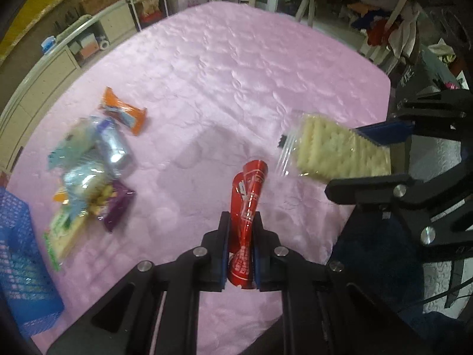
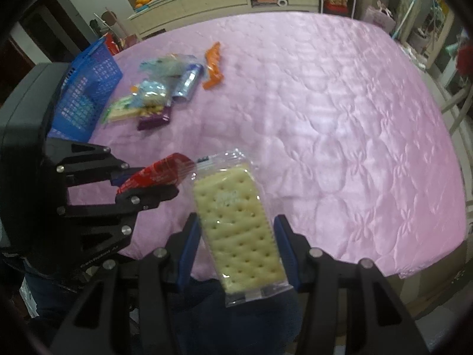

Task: Organize snacks
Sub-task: 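Carry the red packet with the left gripper over the basket while right carries crackers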

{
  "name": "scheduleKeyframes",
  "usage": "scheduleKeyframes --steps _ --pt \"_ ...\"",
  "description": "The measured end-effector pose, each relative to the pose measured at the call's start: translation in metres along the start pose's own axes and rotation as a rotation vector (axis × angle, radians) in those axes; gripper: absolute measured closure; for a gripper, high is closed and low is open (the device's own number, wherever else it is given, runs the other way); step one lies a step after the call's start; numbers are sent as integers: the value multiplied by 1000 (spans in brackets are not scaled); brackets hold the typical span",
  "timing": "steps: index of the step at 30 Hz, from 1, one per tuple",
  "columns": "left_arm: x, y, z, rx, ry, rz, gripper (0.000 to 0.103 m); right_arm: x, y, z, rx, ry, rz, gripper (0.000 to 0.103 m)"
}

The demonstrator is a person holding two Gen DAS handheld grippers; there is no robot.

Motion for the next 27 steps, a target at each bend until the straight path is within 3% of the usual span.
scheduleKeyframes --steps 11,19,27 --pt "60 -67 -48 -14 -119 105 91 -14 -33 -77 50 -104 60 48" --pt "124 -108 -90 -39 -220 194 91 -25 -50 -144 84 -188 115 48" --pt "182 -138 -135 -93 -322 232 91 -39 -61 -216 94 -284 161 48"
Point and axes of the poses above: each gripper's, at about its wrist camera, not at the fingertips, and y roughly the way its jaws point, z to its right, x to its underside, the point moved 2 cm from there along y, roughly the way its jaws point, and after that the axes turned 15 degrees about -z, right-handed, at the moved point
